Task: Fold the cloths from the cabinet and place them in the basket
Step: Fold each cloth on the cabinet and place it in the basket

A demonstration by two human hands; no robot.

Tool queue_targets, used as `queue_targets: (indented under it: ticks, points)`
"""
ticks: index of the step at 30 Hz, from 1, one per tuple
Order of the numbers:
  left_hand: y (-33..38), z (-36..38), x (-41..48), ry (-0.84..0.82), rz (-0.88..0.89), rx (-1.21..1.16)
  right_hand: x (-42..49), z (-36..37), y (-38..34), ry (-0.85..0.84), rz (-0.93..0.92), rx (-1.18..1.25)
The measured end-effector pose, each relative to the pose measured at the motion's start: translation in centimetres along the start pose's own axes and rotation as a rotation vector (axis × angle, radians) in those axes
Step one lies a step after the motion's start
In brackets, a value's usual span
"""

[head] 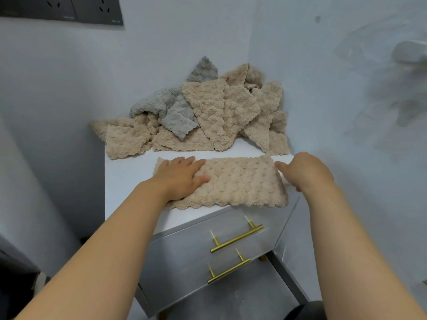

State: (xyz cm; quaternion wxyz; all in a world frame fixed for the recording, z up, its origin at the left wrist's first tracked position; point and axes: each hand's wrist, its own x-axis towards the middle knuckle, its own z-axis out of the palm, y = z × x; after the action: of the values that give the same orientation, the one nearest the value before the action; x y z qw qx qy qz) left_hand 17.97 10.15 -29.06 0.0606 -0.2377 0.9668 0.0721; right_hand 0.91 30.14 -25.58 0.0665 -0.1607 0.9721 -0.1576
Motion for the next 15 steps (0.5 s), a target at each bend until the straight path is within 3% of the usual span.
queue_targets:
  ticks: [4,7,9,15]
  points:
    - [0.8,-0.7,-0.5,0.025,-0.032,0.069,-1.5,-1.0,1.1,-0.527,0.111,0.048]
    - [1.4,-1.3,-1.0,0.027,-0.064,0.131,-1.8,-0.2,1.9,-0.689,0.043,0.159]
    - [1.6,-1.7,-1.4,0.028,-0.089,0.166,-1.8,-0.3,1.9,-0.688,0.004,0.201]
    - [2.5,-3.2,-2.0,0.034,-0.149,0.131,-1.9,-1.8,0.6,-0.442,-0.062,0.311]
